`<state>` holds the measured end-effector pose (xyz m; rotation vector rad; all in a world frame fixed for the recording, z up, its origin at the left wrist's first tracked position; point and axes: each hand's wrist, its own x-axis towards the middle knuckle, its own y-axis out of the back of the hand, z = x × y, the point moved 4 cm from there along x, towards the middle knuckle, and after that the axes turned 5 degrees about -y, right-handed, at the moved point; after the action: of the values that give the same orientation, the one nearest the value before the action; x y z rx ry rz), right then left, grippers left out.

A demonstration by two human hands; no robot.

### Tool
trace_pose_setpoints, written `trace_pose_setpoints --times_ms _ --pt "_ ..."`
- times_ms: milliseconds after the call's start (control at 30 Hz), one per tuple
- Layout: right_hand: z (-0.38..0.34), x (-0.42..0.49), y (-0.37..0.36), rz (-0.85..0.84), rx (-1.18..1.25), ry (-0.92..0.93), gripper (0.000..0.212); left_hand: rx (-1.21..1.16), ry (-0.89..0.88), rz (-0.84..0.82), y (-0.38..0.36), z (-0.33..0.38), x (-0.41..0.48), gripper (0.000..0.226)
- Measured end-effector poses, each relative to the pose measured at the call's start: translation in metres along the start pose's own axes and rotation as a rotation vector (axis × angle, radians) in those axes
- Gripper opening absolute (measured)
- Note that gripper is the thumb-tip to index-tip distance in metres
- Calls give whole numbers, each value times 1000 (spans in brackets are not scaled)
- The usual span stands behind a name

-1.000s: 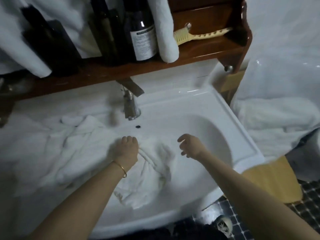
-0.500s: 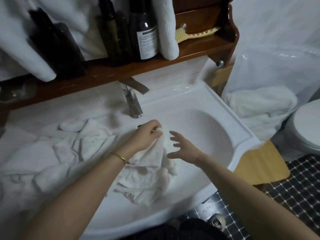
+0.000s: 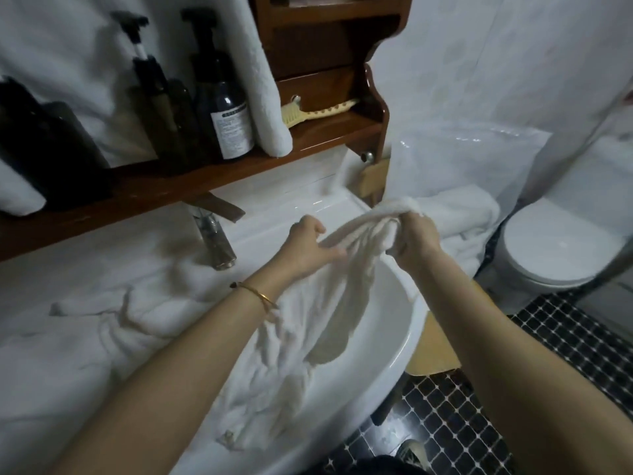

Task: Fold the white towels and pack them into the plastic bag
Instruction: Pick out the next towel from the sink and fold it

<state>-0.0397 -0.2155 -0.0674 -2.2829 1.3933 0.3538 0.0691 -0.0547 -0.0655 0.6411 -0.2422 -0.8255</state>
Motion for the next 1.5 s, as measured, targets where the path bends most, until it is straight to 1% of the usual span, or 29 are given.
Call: trace_pose_setpoints --times_ms 67,100,133,167,233,267,300,367,467,567,667,700,733,800,833,867,900,967,1000,1033,1067,1100,1133,1167,1267,1333,1367,1433,1500 --pt "-4 1 4 5 201 -82 17 358 80 -181 -24 -17 -10 86" --pt "-4 3 5 11 257 -114 16 499 74 -231 -34 -23 -16 94" --pt "-3 6 5 19 284 -129 15 612 42 -237 -41 -28 -20 93" --pt "-4 9 5 24 297 -138 15 693 5 -208 -43 -31 -22 84" --pt "-4 15 5 53 309 -152 14 740 -52 -93 -31 -31 -16 53" --pt "-3 17 7 82 297 -160 13 695 -69 -33 -19 -28 -10 37" --pt "-3 20 9 112 258 -158 11 605 -74 21 -7 -25 -3 27" --pt "-4 24 16 167 86 -127 7 315 -62 117 18 -11 8 23" --pt "-9 28 22 133 -173 -28 26 -180 -44 192 41 31 21 22" --pt "-17 25 25 144 -255 95 25 -560 -23 107 44 87 38 15" --pt "-31 15 31 229 -204 197 20 -806 -39 23 41 134 53 15" --pt "-37 13 33 240 -195 228 16 -789 -54 47 40 141 59 17" --pt "-43 11 37 252 -208 241 12 -666 -87 91 39 144 64 20" --pt "-51 9 45 269 -227 230 10 -236 -133 139 29 137 72 28" --pt "-51 9 47 264 -235 208 10 -20 -99 143 21 126 71 33" --pt "-48 8 50 262 -254 178 10 129 -44 150 10 115 66 41" --pt "-41 8 52 260 -270 141 12 206 -23 154 0 103 61 45" --pt "-23 8 55 253 -215 50 16 177 -52 53 -26 86 50 38" --pt "-17 7 55 248 -154 8 19 139 -38 -62 -42 78 46 33" --pt "-13 8 56 243 -103 -24 23 142 0 -203 -58 68 40 37" --pt "-12 9 55 229 -76 -47 25 182 42 -324 -72 58 33 51" --pt "-15 10 55 193 -63 -69 22 227 80 -395 -84 46 30 70" --pt "-18 11 53 143 -48 -91 18 244 97 -398 -93 36 29 83" --pt "-22 13 52 90 -23 -120 15 227 94 -343 -97 29 28 88" --pt "-30 18 52 -22 77 -215 28 162 78 -40 -92 13 31 86" --pt "-34 23 55 -42 162 -240 34 247 76 119 -84 2 30 81" --pt "-35 25 57 -49 203 -245 33 307 97 168 -82 -6 27 79" --pt "-33 28 58 -73 256 -267 24 347 235 180 -80 -30 20 72" --pt "-26 32 60 -75 223 -278 13 321 391 98 -85 -61 12 62"
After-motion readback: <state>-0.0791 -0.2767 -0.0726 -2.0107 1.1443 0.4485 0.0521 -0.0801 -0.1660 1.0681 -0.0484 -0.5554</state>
